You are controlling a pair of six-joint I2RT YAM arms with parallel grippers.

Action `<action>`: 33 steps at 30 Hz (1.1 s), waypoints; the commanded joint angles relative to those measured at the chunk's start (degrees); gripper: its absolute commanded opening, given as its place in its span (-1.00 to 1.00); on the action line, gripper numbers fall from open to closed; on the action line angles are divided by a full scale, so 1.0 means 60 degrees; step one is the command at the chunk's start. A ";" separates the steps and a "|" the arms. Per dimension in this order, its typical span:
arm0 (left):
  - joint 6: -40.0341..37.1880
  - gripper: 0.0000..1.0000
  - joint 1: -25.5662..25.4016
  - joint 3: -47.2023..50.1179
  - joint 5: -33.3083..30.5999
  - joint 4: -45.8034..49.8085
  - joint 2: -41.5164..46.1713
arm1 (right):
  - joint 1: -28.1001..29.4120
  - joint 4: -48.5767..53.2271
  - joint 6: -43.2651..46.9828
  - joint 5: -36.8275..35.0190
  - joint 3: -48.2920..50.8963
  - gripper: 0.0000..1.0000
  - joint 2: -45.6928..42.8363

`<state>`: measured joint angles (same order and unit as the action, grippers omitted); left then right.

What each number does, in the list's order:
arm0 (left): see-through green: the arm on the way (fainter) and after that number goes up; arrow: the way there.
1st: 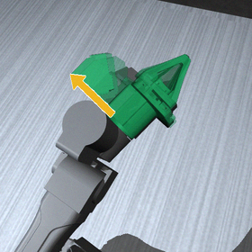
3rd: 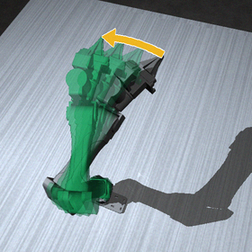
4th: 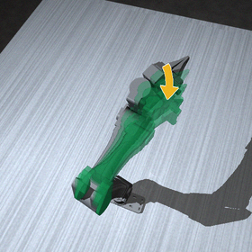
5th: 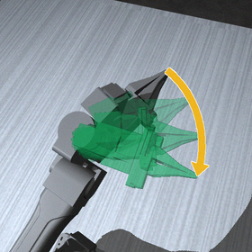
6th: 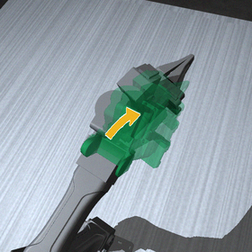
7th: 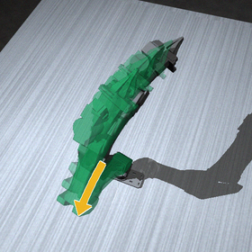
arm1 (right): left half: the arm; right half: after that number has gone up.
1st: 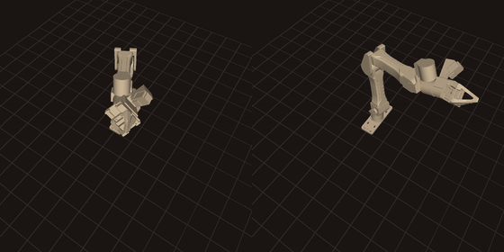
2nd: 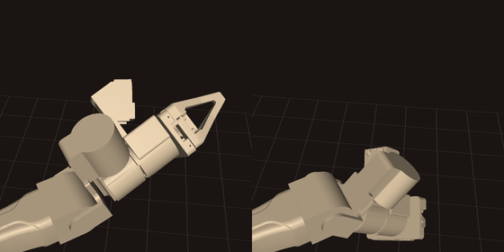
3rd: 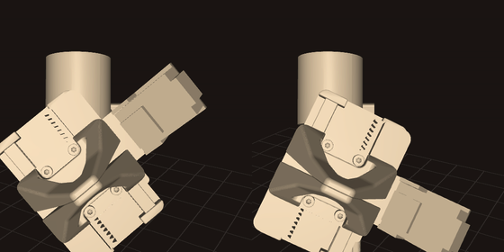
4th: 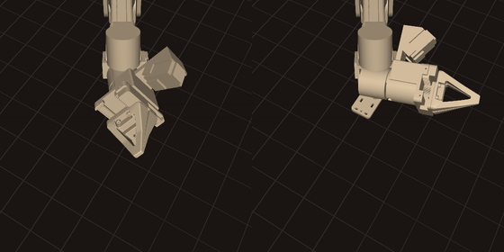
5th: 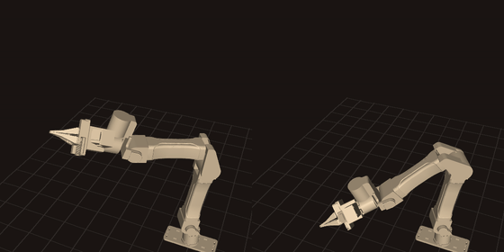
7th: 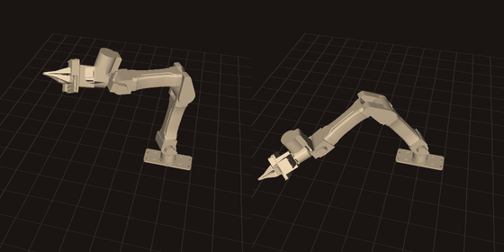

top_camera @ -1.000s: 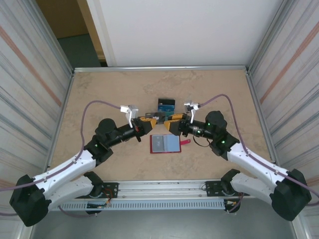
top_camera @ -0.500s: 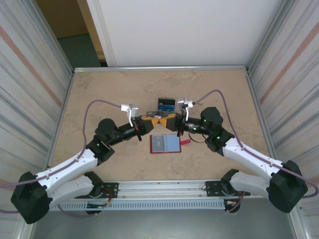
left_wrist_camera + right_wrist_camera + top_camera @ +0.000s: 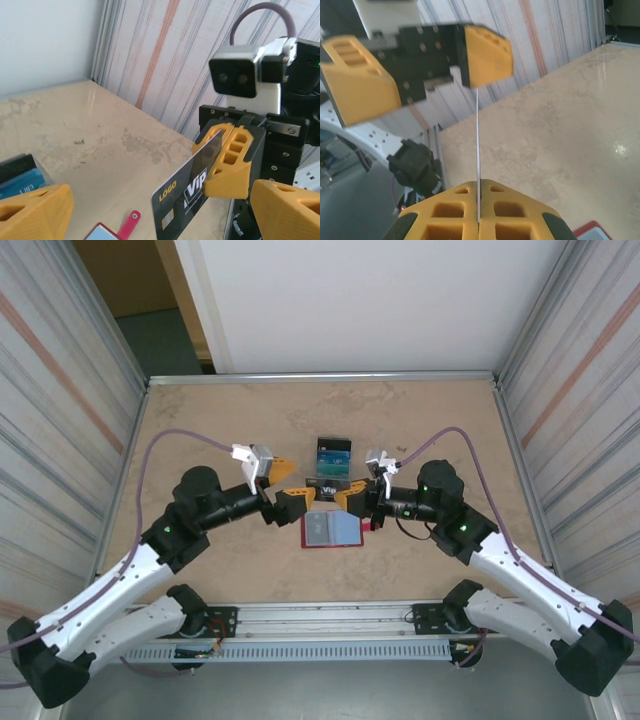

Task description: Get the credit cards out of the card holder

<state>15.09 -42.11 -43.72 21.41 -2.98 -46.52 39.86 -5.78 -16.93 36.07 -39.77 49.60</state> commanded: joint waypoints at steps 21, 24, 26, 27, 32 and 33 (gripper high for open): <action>-0.4703 -0.55 -0.0113 -0.3576 0.3414 0.5403 -0.3215 | 0.0033 0.2076 0.1693 0.1370 -0.1031 -1.00 0.0448; -0.4701 -0.81 -0.0116 -0.3549 0.2860 0.5203 -0.3270 | 0.0028 0.2120 0.1697 0.1130 -0.1018 -1.00 0.0392; -0.4801 -0.99 -0.0109 -0.3428 0.2263 0.5007 -0.3244 | 0.0037 0.2192 0.1687 0.0815 -0.1001 -0.85 0.0348; -0.4924 -1.00 -0.0102 -0.3386 0.1997 0.4953 -0.3225 | 0.0037 0.2229 0.1654 0.0628 -0.1016 -0.61 0.0306; -0.5403 -1.00 0.0261 -0.3278 0.1384 0.4569 -0.3297 | 0.0016 0.2404 0.1478 -0.0485 -0.0902 0.22 0.0007; -0.5462 -1.00 0.0398 -0.3287 0.1384 0.4495 -0.3344 | 0.0025 0.2453 0.1436 -0.0778 -0.0889 0.35 -0.0064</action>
<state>-14.92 -41.63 -63.33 33.47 26.72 -66.02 39.75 8.08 -8.54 36.16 -44.03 51.33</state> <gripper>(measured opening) 0.047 0.636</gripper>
